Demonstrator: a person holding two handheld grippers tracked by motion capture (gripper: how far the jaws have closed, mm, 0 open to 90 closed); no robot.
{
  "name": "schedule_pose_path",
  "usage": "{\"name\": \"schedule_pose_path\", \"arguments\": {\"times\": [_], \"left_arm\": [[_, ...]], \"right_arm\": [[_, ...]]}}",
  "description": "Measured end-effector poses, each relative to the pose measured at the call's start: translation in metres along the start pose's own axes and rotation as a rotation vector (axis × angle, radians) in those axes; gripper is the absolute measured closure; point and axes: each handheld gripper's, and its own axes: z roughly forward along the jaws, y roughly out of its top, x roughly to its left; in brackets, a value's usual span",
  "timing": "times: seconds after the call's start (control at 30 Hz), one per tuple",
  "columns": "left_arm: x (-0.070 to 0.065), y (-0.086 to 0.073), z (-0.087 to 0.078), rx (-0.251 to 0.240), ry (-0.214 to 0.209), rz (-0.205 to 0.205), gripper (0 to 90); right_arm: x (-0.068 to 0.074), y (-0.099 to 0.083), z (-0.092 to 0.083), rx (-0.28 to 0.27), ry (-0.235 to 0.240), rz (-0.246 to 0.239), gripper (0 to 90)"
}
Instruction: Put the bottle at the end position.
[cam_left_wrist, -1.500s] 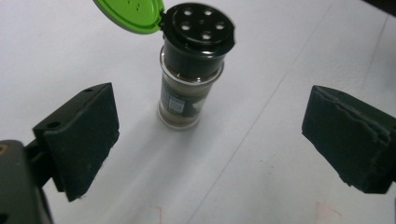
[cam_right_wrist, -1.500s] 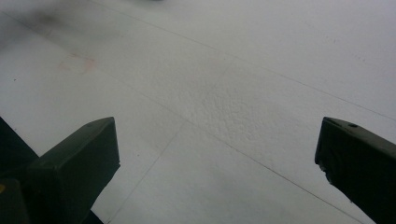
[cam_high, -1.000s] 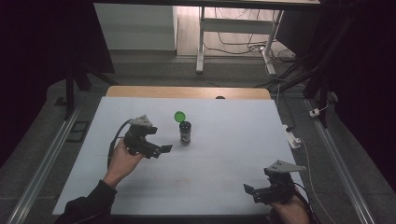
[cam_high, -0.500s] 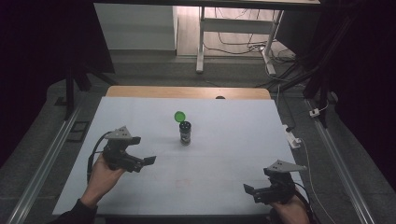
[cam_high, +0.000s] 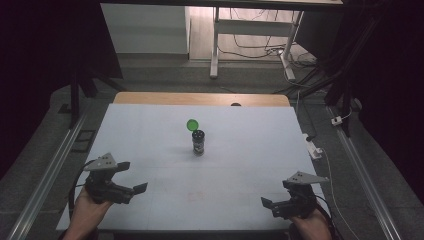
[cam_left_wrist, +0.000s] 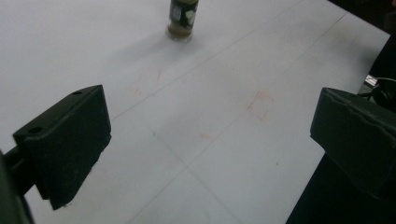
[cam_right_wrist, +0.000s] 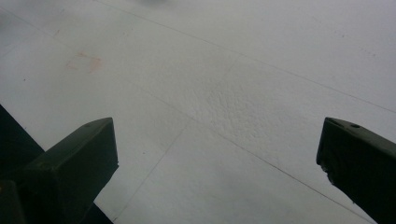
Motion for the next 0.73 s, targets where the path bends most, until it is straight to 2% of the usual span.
{"name": "schedule_pose_path", "arguments": {"times": [0.07, 0.17, 0.27, 0.37, 0.47, 0.73], "left_arm": [[-0.001, -0.008, -0.004, 0.000, 0.004, -0.005, 0.0], [-0.002, -0.019, -0.009, 0.006, 0.031, -0.005, 0.0], [-0.001, -0.030, -0.014, 0.013, 0.032, -0.032, 0.0], [0.000, -0.037, -0.015, 0.040, 0.060, -0.037, 0.0], [0.001, -0.042, -0.014, 0.078, 0.085, -0.037, 0.0], [0.001, -0.042, -0.012, 0.095, 0.095, -0.049, 0.0]], "right_arm": [[0.000, 0.000, 0.000, 0.001, -0.002, 0.003, 0.0], [0.001, -0.001, -0.001, 0.002, -0.005, 0.002, 0.0], [0.001, -0.001, -0.001, 0.002, -0.006, 0.003, 0.0], [0.001, 0.000, 0.000, 0.006, -0.005, 0.003, 0.0], [0.001, 0.000, 0.000, 0.008, -0.005, 0.000, 0.0], [0.001, 0.000, 0.001, 0.011, -0.005, -0.003, 0.0]]}}
